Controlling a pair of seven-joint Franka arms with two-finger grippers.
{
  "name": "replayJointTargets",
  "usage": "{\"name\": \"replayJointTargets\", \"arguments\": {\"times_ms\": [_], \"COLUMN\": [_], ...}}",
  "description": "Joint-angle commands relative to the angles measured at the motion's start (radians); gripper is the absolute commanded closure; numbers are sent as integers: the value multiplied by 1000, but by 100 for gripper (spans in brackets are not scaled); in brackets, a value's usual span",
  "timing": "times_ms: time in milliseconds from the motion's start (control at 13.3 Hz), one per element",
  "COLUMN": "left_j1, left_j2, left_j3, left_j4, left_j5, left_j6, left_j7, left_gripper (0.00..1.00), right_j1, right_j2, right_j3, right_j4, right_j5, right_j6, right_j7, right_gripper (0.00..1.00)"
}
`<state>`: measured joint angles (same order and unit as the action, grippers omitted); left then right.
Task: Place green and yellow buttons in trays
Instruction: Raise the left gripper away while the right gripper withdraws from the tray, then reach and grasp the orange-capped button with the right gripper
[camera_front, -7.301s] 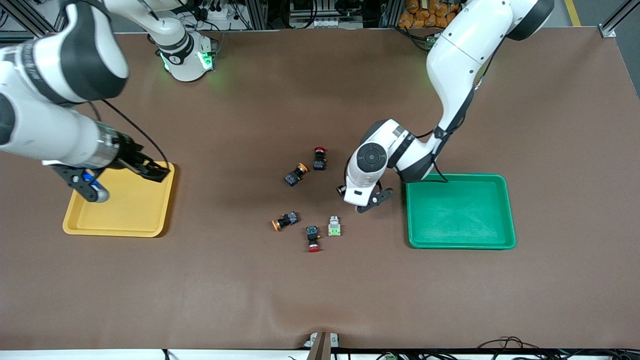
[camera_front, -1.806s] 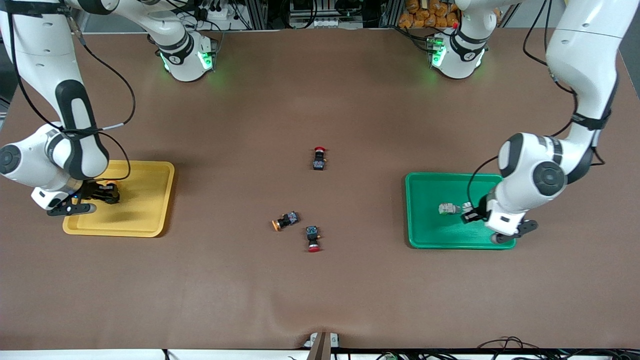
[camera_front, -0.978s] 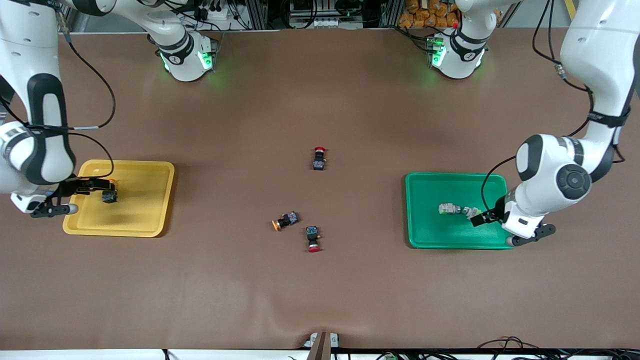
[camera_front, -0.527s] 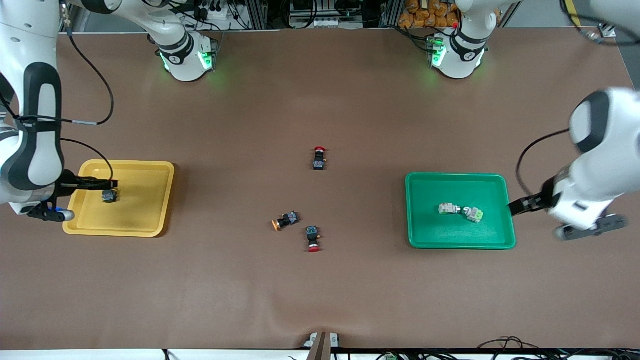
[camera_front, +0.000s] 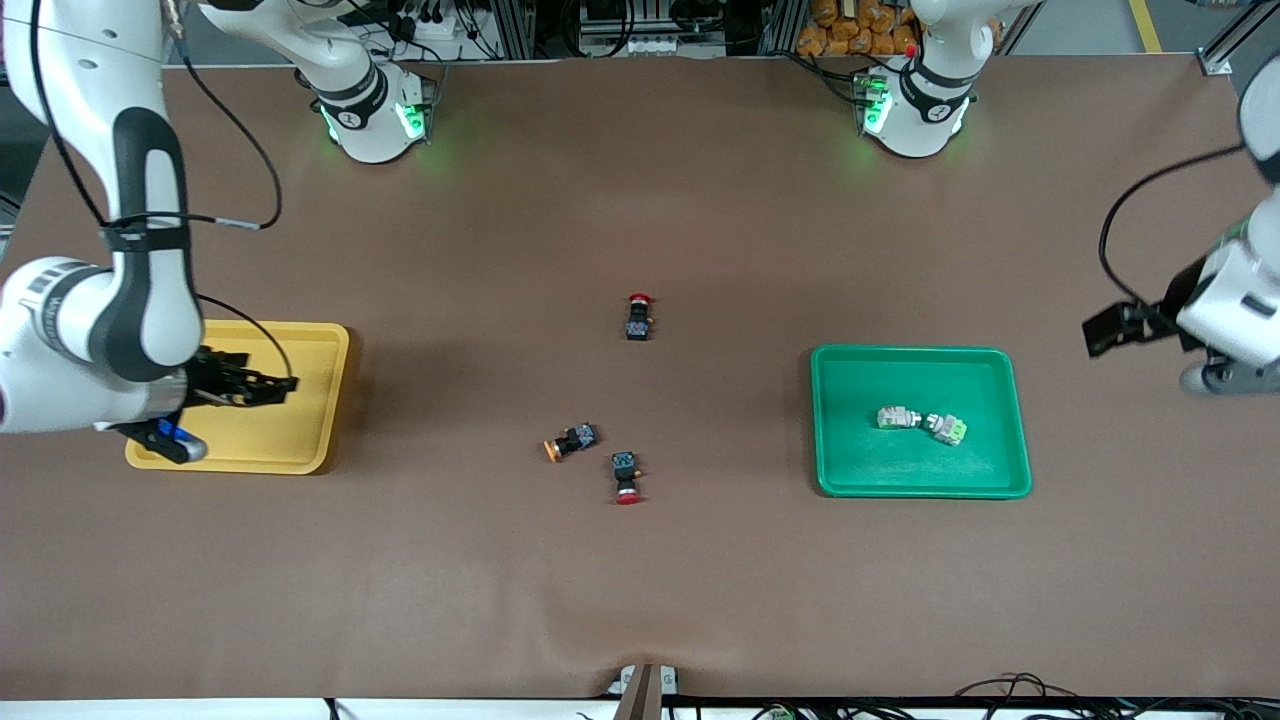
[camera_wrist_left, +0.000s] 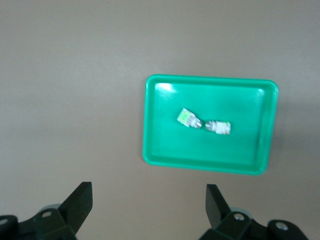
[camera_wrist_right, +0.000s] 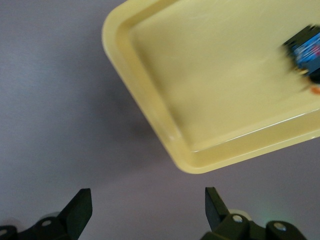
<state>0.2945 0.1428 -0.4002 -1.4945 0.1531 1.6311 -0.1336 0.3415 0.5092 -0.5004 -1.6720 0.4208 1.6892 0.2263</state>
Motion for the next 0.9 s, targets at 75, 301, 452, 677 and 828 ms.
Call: {"name": "replayJointTargets", "arguments": {"times_ms": [75,301,452,677,828], "left_j1": [44,-27,-190,-213,-213], "left_j2": [-89,-129,-176,-200,-193], "left_j3": [-6,58,217,248,247], "left_j4": [-12,-27,-85,-99,-96], "left_j5": [-64,-83,-83,-83,-83], "left_j6": [-31,-31,-33,-53,-51], "left_j7": [69,77,78,77,75], "left_gripper": [0,0,0,0,0], "right_j1": [66,109,144,232,263], "right_j2": [-17,-11,-3,66,147], "right_j3": [40,115,158,160,160], "right_j4": [-3,-3,-3,69,161], "right_j5": [94,98,96,93,84], "right_j6": [65,196,301,382,382], "right_j7": [271,567,727,913,1014], "right_gripper": [0,0,0,0,0]}}
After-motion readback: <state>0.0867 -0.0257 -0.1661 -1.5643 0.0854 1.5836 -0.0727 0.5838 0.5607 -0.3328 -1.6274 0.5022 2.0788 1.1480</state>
